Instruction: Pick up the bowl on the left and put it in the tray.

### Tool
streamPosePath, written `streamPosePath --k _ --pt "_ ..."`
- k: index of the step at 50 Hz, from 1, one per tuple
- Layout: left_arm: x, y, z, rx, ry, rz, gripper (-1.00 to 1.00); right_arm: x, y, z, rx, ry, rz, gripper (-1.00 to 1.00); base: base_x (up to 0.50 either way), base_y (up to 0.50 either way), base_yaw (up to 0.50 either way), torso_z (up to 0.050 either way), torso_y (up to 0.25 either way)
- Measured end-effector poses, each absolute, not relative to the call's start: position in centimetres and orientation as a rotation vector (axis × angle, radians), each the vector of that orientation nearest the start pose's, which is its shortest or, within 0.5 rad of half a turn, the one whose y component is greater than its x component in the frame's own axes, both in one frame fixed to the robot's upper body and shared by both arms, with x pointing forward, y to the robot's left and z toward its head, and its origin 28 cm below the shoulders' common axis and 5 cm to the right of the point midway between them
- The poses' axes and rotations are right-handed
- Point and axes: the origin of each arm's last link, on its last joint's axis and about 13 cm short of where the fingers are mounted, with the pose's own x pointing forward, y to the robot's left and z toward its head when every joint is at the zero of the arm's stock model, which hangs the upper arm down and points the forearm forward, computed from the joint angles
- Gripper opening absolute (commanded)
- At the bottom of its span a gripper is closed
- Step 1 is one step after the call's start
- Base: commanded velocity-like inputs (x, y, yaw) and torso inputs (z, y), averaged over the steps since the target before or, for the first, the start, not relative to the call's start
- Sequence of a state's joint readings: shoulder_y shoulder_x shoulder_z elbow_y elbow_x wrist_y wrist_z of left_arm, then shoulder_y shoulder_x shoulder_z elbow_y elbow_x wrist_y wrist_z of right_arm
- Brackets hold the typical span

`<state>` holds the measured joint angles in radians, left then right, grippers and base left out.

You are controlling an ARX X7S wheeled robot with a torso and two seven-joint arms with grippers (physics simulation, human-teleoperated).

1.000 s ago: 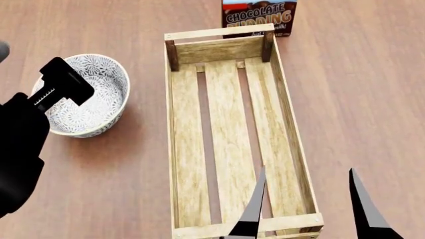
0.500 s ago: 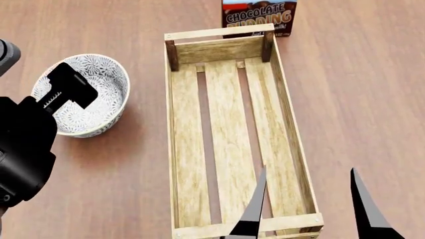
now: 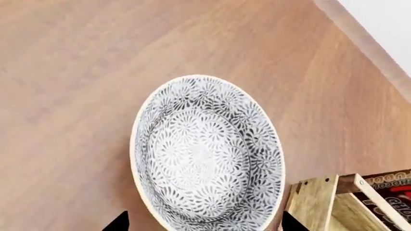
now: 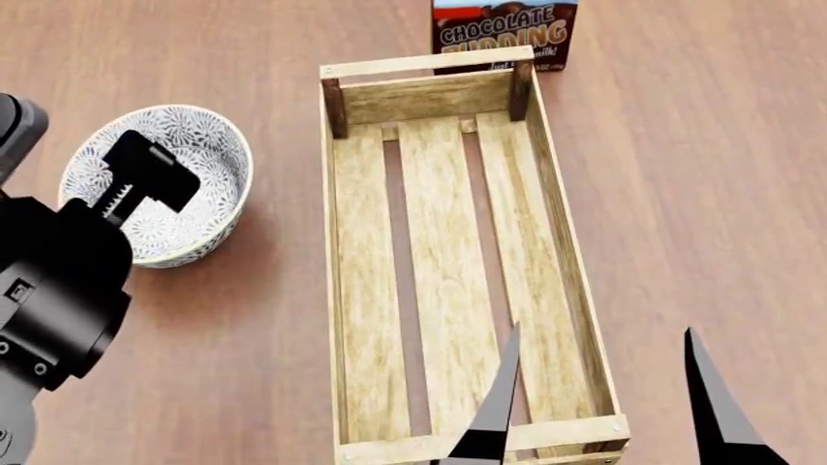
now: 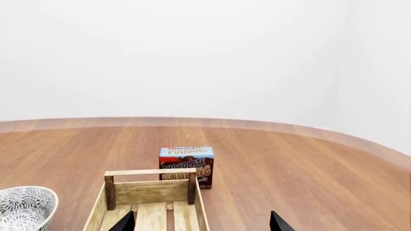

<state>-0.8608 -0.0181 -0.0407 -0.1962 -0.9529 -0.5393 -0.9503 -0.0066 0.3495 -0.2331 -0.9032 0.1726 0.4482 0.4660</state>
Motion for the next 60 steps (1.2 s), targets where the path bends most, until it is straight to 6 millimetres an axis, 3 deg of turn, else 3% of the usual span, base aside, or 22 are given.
streamPosePath --k 32,60 --pt "37.4 17.4 21.1 -1.024 0.213 0.414 1.0 16.2 -9.2 15.3 -0.061 -0.385 -0.052 1.0 0.0 0.0 0.0 0.0 0.0" --pt "38.7 18.3 21.8 -1.087 0.14 0.466 1.0 16.3 -9.4 15.2 -0.061 -0.381 -0.055 1.0 0.0 0.0 0.0 0.0 0.0"
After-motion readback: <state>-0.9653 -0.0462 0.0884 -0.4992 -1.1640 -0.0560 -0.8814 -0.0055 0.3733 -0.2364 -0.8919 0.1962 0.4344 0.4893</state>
